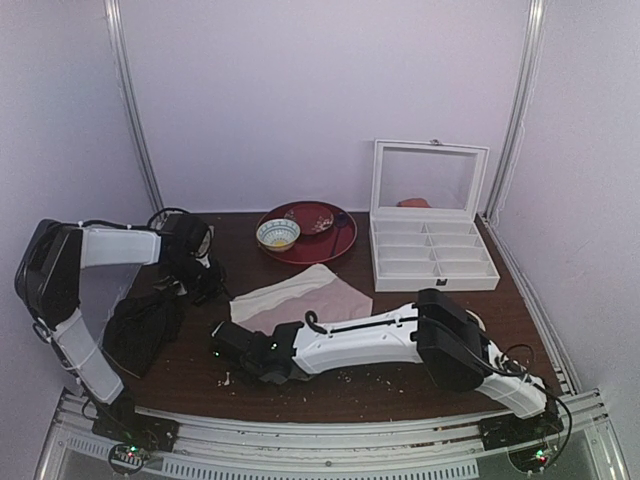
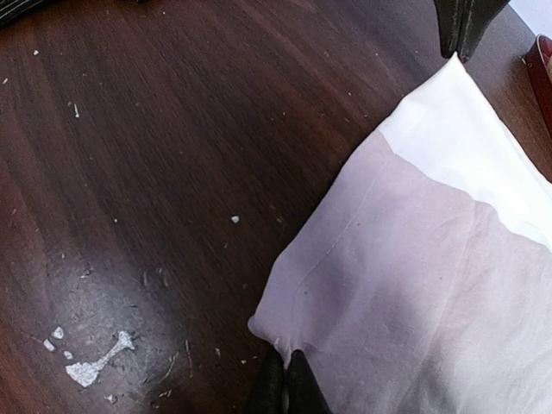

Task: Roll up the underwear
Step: Pick up the underwear from the center of the board.

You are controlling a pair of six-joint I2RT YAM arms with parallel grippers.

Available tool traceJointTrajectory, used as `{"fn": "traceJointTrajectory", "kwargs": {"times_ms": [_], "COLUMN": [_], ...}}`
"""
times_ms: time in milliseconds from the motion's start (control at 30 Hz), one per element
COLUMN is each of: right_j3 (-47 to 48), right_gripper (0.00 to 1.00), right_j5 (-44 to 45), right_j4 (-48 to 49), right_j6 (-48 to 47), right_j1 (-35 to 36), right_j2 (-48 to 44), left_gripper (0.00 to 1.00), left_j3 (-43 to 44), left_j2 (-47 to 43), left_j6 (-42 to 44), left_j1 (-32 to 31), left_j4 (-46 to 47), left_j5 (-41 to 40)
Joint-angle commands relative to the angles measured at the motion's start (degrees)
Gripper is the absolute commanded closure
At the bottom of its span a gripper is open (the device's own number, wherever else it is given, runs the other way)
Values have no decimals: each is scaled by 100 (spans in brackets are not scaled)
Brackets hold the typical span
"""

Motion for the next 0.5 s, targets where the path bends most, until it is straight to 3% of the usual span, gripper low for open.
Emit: {"fn": "traceJointTrajectory", "kwargs": {"times_ms": [0,300,467], "right_j3": [-44,303,744], "right_gripper": [100,100,100], "right_j5": [-152,-474,-634], "right_j4": [-205,-546,-810], "right_j6": [-38,-59,-151], "right_j1": [-3,56,192], "right_j2": [-663,-1024,-1196], "left_gripper": [100,100,100], "left_j3": [35,103,151], "left_j2": [-448,-1075,-1913], "left_j6": [-128,-323,-576], "left_j1": [37,125,217], "left_j4": [-74,-412,-751], "left_j5": [110,146,-119]}}
